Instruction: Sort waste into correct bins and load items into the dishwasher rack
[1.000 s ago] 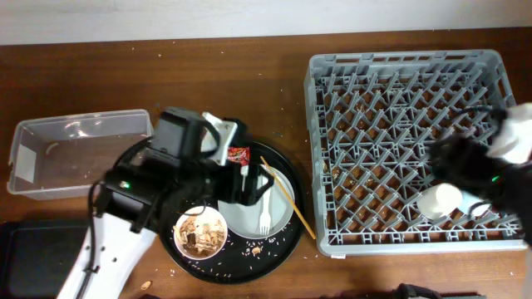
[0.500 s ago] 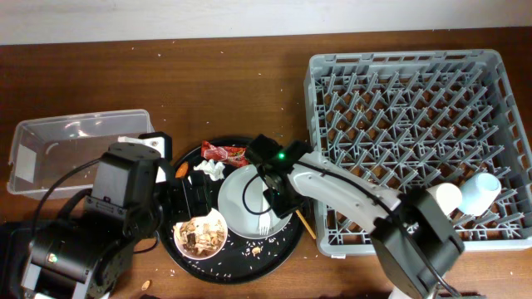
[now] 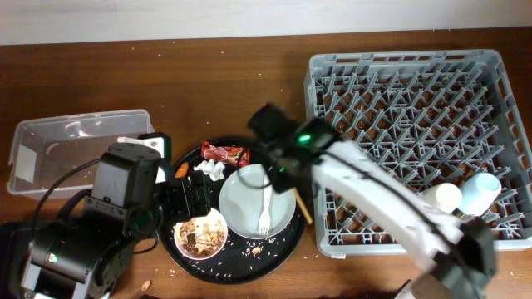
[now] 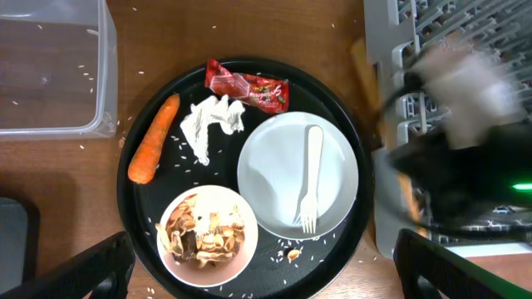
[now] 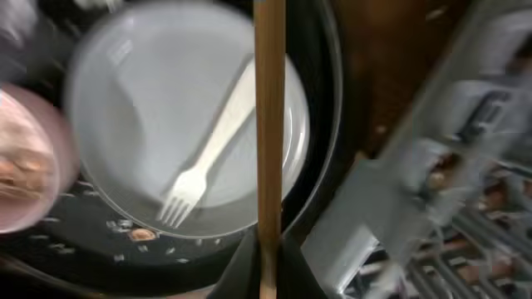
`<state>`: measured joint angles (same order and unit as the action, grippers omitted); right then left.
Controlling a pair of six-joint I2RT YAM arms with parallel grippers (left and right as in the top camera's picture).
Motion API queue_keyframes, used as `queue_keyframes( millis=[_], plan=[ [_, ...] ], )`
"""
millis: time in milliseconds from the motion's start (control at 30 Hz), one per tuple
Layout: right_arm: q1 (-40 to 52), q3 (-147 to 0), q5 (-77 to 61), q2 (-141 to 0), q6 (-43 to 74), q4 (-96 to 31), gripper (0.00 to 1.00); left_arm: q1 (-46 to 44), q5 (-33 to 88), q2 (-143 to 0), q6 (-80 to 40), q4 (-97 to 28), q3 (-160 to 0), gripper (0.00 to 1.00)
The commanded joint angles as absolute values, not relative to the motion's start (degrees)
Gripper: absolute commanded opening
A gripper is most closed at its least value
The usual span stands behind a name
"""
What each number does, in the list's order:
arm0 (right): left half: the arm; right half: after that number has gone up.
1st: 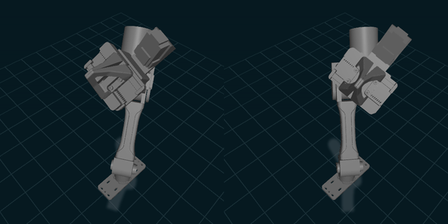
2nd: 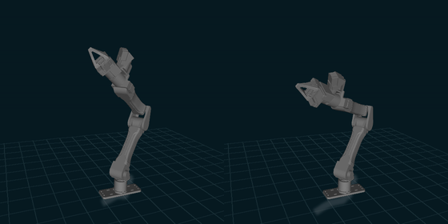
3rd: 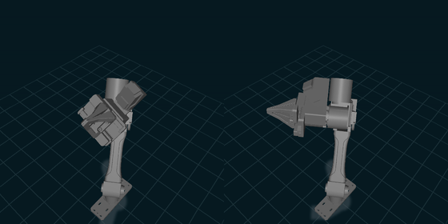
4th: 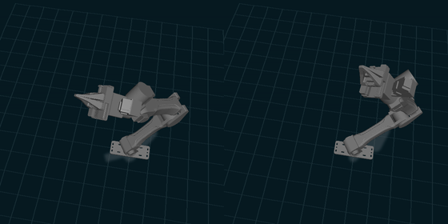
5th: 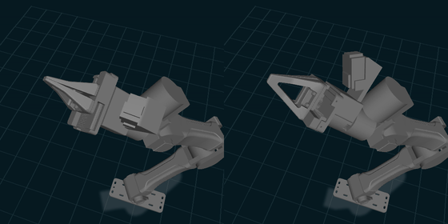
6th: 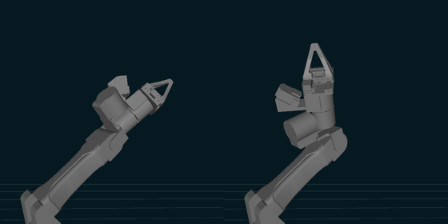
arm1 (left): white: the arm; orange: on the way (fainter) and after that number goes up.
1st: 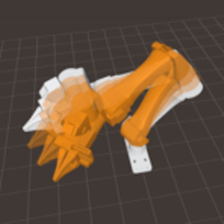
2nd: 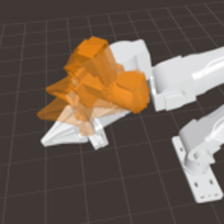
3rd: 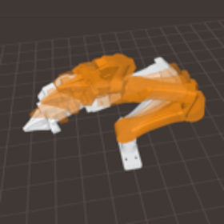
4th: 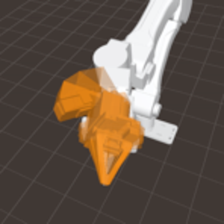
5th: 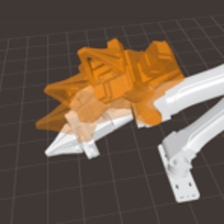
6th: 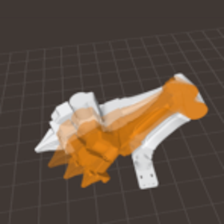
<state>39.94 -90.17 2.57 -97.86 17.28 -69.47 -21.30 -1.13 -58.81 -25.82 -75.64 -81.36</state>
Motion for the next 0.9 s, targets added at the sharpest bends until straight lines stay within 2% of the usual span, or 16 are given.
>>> queue_keyframes(
  millis=[0, 100, 133, 167, 200, 233, 267, 300, 367, 467, 567, 667, 733, 867],
  plan=[
    [30.33, -92.16, 3.70, -93.56, 20.45, -70.61, 0.04, -21.15, -1.93, -58.78, -26.24, -75.55, -82.02, 0.99],
    [17.58, -91.15, 0.67, -100.92, 17.39, -70.06, 0.04, -21.15, -1.93, -58.78, -26.26, -75.53, -82.02, 0.99],
    [17.61, -91.15, 1.34, -103.22, 17.37, -69.58, 0.04, -21.15, -1.93, -58.78, -26.24, -75.53, -82.02, 0.99],
    [17.61, -91.15, 2.00, -105.65, 16.01, -67.94, 0.16, -21.15, -1.91, -58.78, -26.24, -75.55, -82.02, 0.99],
    [17.61, -91.18, 2.09, -106.56, 13.74, -67.26, 0.40, -21.15, -1.89, -58.78, -26.24, -75.57, -82.02, 0.99],
    [17.67, -91.44, 1.93, -105.84, 13.76, -67.94, 0.40, -21.17, -1.67, -58.78, -26.26, -75.64, -82.02, 0.99],
    [18.55, -92.07, 0.49, -103.31, 13.78, -69.52, 0.41, -21.17, -1.69, -58.78, -26.24, -75.72, -82.02, 0.99],
    [23.24, -92.05, -2.98, -97.80, 13.98, -70.96, 0.43, -21.15, -1.74, -58.78, -26.26, -75.48, -82.02, 0.99],
    [33.23, -91.92, -3.11, -96.55, 18.46, -71.13, 0.44, -21.15, -1.74, -58.78, -26.26, -75.53, -82.02, 0.99],
    [47.31, -83.33, -0.38, -103.00, 38.30, -63.07, 0.43, -21.15, -1.74, -58.78, -26.24, -75.53, -82.02, 0.99],
    [48.27, -78.63, -0.71, -109.49, 45.12, -56.71, 0.44, -21.17, -1.69, -58.78, -26.26, -75.55, -82.02, 0.99],
    [48.36, -78.63, -2.13, -115.87, 46.19, -54.70, 0.43, -21.15, -1.72, -58.78, -26.26, -75.55, -82.02, 0.99],
    [48.36, -78.63, -2.11, -117.82, 46.09, -53.98, 0.22, -21.15, -1.72, -58.78, -26.26, -75.55, -82.02, 0.99],
    [48.25, -80.40, 0.93, -111.42, 38.22, -56.14, 0.04, -21.17, -1.69, -58.78, -26.26, -75.55, -82.02, 0.99]
  ],
)
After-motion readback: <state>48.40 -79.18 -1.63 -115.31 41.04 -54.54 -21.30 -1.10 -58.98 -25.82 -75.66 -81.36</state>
